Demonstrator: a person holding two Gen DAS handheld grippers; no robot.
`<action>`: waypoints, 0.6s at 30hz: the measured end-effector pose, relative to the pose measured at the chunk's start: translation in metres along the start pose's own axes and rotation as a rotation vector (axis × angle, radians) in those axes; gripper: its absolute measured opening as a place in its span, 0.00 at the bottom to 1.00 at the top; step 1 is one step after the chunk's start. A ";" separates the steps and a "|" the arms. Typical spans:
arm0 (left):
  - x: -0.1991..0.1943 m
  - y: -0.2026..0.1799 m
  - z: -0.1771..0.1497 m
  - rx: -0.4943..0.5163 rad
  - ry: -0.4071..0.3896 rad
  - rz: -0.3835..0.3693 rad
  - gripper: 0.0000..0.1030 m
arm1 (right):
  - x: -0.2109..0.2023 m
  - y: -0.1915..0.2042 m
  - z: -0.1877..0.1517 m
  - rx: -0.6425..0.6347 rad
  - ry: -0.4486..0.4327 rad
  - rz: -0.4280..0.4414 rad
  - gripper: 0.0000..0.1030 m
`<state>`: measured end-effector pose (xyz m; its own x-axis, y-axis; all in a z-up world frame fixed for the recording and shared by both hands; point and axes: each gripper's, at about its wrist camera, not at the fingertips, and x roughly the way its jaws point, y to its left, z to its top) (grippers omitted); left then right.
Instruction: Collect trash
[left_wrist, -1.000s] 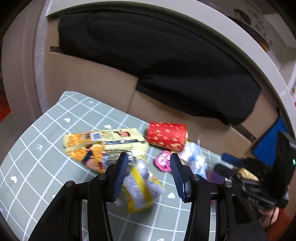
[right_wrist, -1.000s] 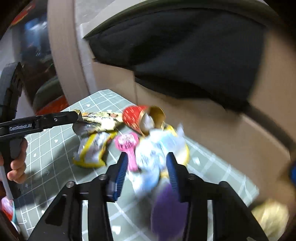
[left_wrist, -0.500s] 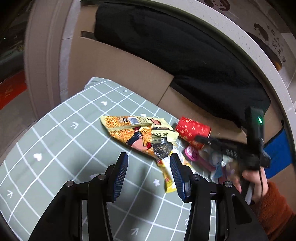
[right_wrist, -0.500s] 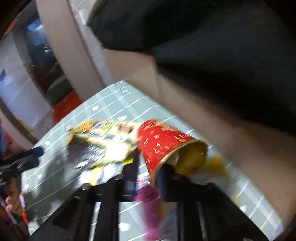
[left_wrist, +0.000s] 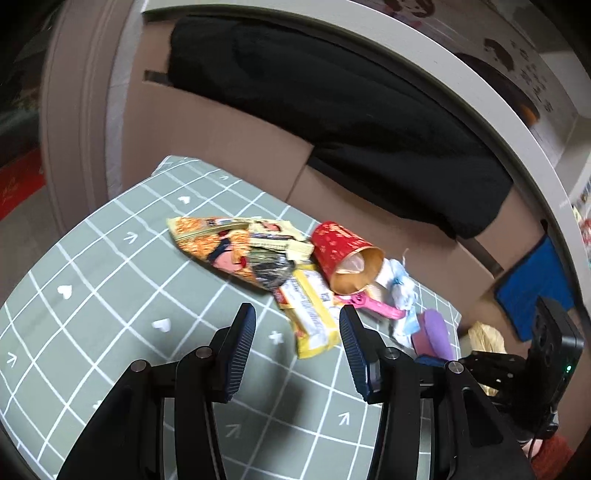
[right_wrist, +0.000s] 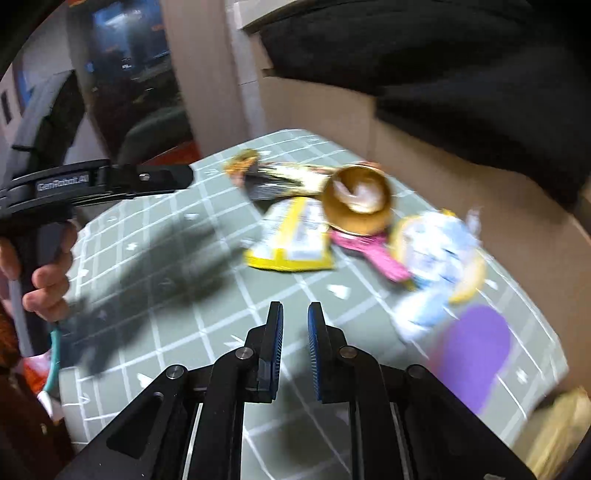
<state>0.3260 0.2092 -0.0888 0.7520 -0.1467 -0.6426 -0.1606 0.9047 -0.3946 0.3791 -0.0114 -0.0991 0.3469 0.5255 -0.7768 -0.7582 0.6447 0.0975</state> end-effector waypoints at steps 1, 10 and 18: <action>0.003 -0.005 -0.001 0.013 -0.003 0.002 0.47 | -0.005 -0.007 -0.006 0.029 -0.014 -0.018 0.13; 0.057 -0.053 -0.007 0.060 0.009 -0.047 0.39 | -0.031 -0.055 -0.057 0.181 -0.050 -0.127 0.32; 0.104 -0.077 0.011 -0.073 -0.010 0.005 0.37 | -0.027 -0.070 -0.073 0.208 -0.057 -0.135 0.33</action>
<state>0.4236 0.1287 -0.1175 0.7576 -0.1378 -0.6381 -0.2105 0.8737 -0.4387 0.3832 -0.1110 -0.1305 0.4719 0.4537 -0.7560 -0.5749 0.8084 0.1263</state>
